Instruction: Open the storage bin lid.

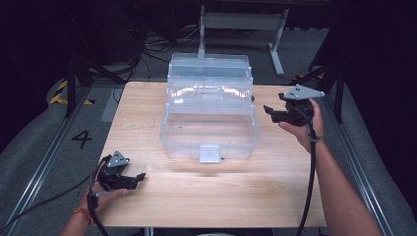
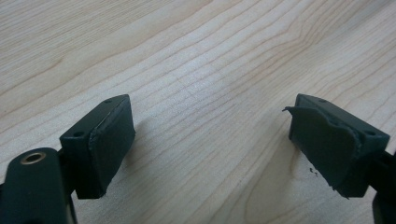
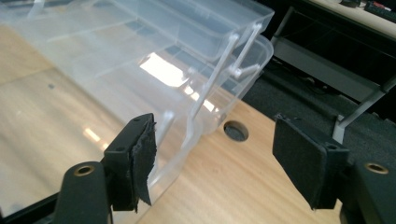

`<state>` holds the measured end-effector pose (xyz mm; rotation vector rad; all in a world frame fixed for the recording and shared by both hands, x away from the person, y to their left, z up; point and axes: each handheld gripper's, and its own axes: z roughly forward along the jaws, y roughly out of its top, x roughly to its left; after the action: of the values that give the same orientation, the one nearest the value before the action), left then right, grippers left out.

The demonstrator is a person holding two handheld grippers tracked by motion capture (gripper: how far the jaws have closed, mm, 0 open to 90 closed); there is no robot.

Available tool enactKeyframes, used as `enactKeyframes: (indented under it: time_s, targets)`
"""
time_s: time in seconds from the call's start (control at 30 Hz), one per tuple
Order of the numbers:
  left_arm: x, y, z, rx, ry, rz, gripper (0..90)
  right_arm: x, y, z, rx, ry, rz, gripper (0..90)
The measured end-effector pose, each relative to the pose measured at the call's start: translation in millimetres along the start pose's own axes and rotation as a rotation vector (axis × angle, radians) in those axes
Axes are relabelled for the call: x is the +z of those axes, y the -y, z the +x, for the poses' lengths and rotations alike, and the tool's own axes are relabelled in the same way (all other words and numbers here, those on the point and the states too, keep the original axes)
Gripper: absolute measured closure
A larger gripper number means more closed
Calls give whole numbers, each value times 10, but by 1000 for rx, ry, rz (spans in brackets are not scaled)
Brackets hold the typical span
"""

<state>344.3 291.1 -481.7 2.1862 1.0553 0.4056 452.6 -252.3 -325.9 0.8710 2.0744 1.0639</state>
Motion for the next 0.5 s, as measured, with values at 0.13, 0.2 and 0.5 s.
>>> enactKeyframes:
  time_s: [0.13,0.2,0.5]
  targets:
    - [5,-9,16,17,-5,0,141,-70,155,36,4,-5,10,293]
    - [6,-10,15,16,-5,-1,140,-119,258,58,-3,2,7,288]
    - [4,-9,9,12,-9,0,141,-305,721,140,-3,13,37,276]
